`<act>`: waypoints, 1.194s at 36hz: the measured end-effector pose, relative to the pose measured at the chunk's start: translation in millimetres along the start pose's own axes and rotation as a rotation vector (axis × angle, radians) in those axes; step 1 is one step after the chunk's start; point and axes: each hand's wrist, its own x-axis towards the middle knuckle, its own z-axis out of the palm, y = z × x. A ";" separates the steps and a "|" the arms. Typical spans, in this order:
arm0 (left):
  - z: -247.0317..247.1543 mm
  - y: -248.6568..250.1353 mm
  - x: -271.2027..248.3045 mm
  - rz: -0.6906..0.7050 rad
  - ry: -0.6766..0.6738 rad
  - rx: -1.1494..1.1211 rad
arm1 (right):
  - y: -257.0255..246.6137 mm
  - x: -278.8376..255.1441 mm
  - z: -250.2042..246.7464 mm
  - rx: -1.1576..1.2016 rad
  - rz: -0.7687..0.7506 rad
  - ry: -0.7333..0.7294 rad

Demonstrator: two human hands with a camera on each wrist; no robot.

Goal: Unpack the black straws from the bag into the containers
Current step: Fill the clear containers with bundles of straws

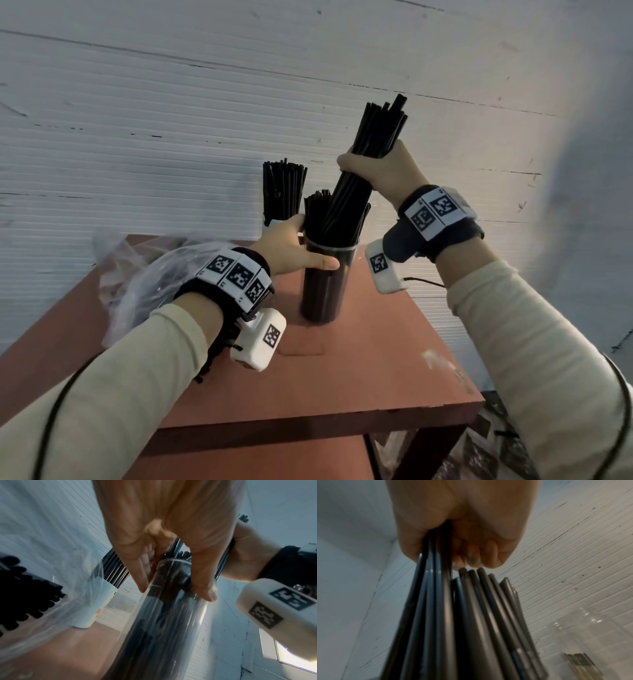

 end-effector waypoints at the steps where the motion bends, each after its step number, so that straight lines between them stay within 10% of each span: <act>1: 0.1 0.1 -0.4 -0.002 -0.001 -0.002 | 2.5 -1.3 2.5 -0.007 -0.005 -0.001; 22: 1.2 -7.0 7.4 0.054 -0.004 -0.046 | 28.6 -14.6 17.1 -0.265 0.045 -0.138; 31: -1.6 -7.2 7.3 0.072 -0.017 -0.033 | 8.1 -24.7 20.2 -0.304 -0.474 0.049; 43: -1.6 -5.9 5.7 0.065 -0.005 -0.022 | 24.3 -44.4 35.4 -0.395 -0.552 0.082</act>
